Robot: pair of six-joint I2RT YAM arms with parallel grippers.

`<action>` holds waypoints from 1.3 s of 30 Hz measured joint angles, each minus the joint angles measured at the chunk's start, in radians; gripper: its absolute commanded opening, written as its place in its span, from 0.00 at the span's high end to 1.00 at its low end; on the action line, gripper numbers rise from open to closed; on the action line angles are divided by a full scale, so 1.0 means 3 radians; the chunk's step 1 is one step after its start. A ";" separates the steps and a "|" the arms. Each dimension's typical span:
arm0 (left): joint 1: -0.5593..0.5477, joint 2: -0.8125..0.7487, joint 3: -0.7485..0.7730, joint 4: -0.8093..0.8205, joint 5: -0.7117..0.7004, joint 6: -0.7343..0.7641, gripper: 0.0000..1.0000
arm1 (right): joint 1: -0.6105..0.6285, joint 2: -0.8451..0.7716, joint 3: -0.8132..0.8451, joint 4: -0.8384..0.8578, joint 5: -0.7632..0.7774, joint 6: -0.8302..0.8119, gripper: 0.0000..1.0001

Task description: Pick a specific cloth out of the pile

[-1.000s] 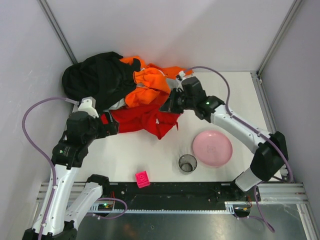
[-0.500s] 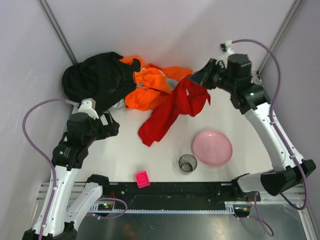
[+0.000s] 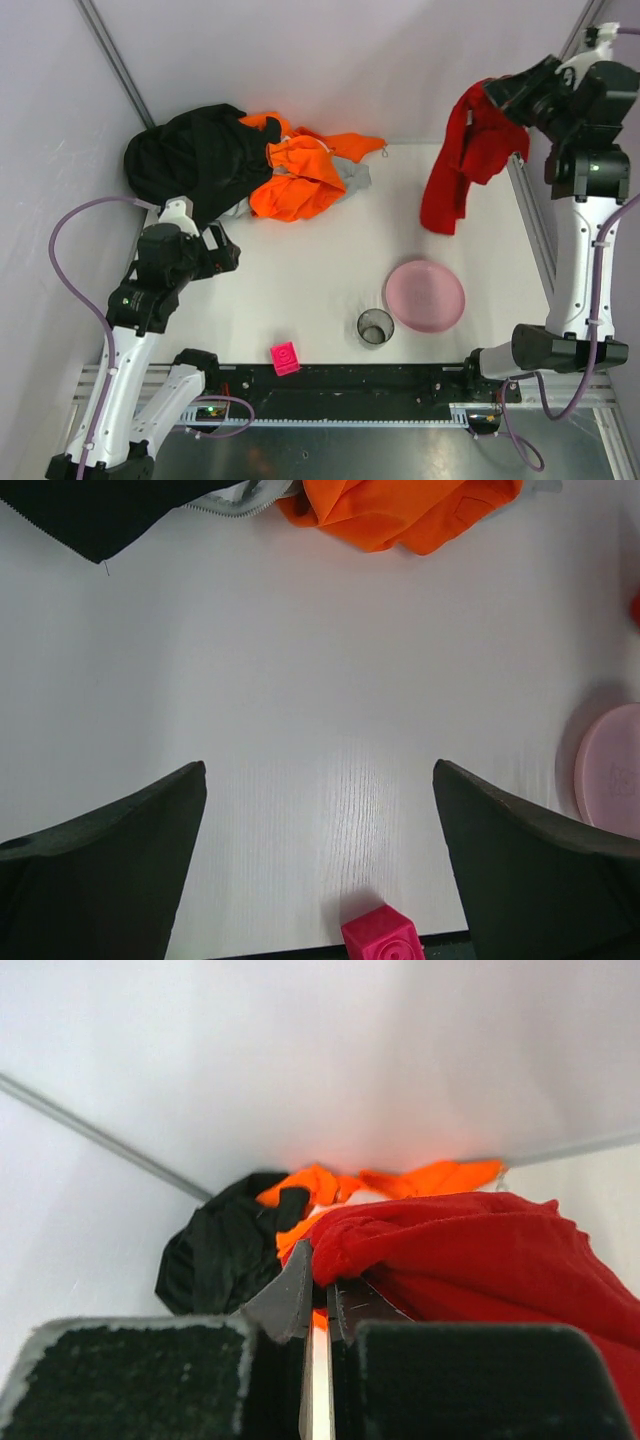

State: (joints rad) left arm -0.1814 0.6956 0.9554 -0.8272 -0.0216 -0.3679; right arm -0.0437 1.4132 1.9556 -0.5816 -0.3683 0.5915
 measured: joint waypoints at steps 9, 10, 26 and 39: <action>0.0000 0.0033 -0.0001 0.0000 0.0064 -0.0033 0.00 | -0.0759 0.0125 0.0298 -0.0011 -0.0243 0.0071 1.00; 0.0000 0.0038 -0.0001 0.0000 0.0080 -0.0034 0.00 | -0.0811 0.0145 0.0310 -0.0014 -0.0253 0.0078 1.00; 0.0000 0.0158 -0.0034 0.0001 0.0112 -0.0057 0.00 | -0.1292 0.0662 0.0393 0.0008 -0.0412 0.0146 1.00; 0.0000 0.0277 -0.0034 0.0005 0.0186 -0.0094 0.00 | -0.1286 0.0638 -0.1531 0.0420 -0.0371 0.0033 1.00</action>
State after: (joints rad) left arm -0.1814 0.7788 0.9451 -0.8257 0.0341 -0.3962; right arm -0.4294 1.6047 1.4963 -0.4557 -0.4797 0.6014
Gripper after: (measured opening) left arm 0.995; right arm 0.036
